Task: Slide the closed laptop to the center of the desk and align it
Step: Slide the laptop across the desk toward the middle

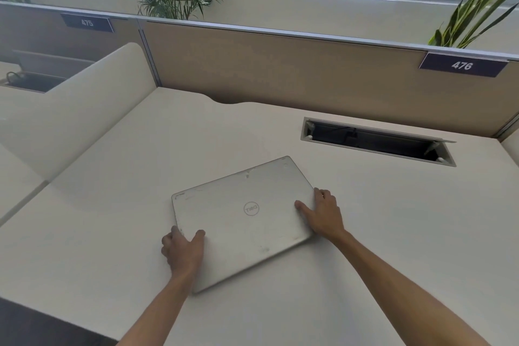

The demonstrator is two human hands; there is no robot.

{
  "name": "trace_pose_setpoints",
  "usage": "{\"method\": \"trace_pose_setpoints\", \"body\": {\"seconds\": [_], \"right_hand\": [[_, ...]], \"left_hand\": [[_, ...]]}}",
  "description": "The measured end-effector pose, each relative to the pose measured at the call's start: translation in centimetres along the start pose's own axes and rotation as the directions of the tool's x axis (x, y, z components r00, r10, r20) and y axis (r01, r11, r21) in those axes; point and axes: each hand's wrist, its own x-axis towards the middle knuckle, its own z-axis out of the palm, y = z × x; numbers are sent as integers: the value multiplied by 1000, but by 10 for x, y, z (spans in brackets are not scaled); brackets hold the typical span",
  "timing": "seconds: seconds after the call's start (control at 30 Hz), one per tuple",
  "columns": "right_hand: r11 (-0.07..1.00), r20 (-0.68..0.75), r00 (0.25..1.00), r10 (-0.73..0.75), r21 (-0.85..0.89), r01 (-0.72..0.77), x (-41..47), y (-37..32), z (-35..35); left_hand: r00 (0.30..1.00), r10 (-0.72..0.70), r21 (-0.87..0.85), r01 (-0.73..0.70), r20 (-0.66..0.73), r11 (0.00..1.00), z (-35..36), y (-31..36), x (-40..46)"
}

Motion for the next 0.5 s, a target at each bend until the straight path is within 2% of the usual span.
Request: {"method": "trace_pose_setpoints", "body": {"seconds": [0.23, 0.37, 0.5], "right_hand": [[985, 45, 993, 106, 132, -112, 11, -8, -4], [953, 73, 990, 121, 269, -137, 13, -4, -9], [949, 59, 989, 134, 280, -145, 7, -5, -9]], "left_hand": [[996, -89, -33, 88, -25, 996, 8, 9, 2], [986, -168, -162, 162, -25, 973, 6, 16, 2], [979, -201, -282, 186, -23, 941, -1, 20, 3]]}}
